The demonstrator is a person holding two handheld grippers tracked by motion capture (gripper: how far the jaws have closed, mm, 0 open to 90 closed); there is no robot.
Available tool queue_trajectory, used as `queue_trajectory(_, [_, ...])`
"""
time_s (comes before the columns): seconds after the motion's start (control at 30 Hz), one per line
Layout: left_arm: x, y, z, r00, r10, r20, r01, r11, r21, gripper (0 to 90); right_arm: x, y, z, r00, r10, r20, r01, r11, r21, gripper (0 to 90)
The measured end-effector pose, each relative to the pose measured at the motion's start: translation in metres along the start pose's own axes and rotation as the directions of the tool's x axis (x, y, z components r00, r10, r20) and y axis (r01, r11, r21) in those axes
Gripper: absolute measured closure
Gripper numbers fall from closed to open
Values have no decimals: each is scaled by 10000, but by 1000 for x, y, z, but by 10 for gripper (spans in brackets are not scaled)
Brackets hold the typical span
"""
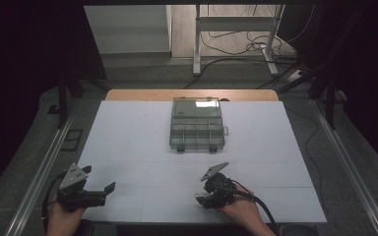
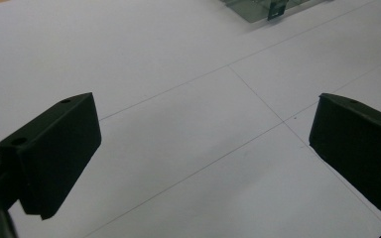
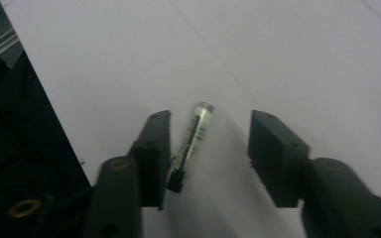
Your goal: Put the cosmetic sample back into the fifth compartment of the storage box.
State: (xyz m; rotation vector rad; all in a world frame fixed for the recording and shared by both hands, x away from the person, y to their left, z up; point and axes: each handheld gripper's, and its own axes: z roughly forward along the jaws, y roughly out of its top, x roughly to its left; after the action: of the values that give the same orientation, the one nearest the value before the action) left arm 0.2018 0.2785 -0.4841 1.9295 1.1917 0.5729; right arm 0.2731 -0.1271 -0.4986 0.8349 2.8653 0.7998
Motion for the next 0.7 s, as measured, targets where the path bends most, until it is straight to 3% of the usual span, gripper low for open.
queue_trajectory(0.1, [0,0,0,10000,22,13,-22,10000,-8,4,2,1,6,9999,-145,-53,146,9998,160,611])
queue_trajectory(0.13, [0,0,0,10000,34,21,-34,10000,-9,4,3,1,10,9996,-271,-4,271,9990,352,699])
queue_trajectory(0.17, [0,0,0,10000,44,26,-44,10000,-8,4,3,1,10,9996,-271,-4,271,9990,352,699])
queue_trajectory(0.27, [0,0,0,10000,74,43,-74,10000,-11,4,6,0,12,9972,-616,419,594,9969,513,795])
queue_trajectory(0.47, [0,0,0,9999,109,63,-109,9999,-7,5,5,0,11,9974,-625,350,606,9968,523,802])
queue_trajectory(0.7, [0,0,0,9999,126,70,-126,9999,50,5,-1,2,4,9989,-466,76,466,9989,1,801])
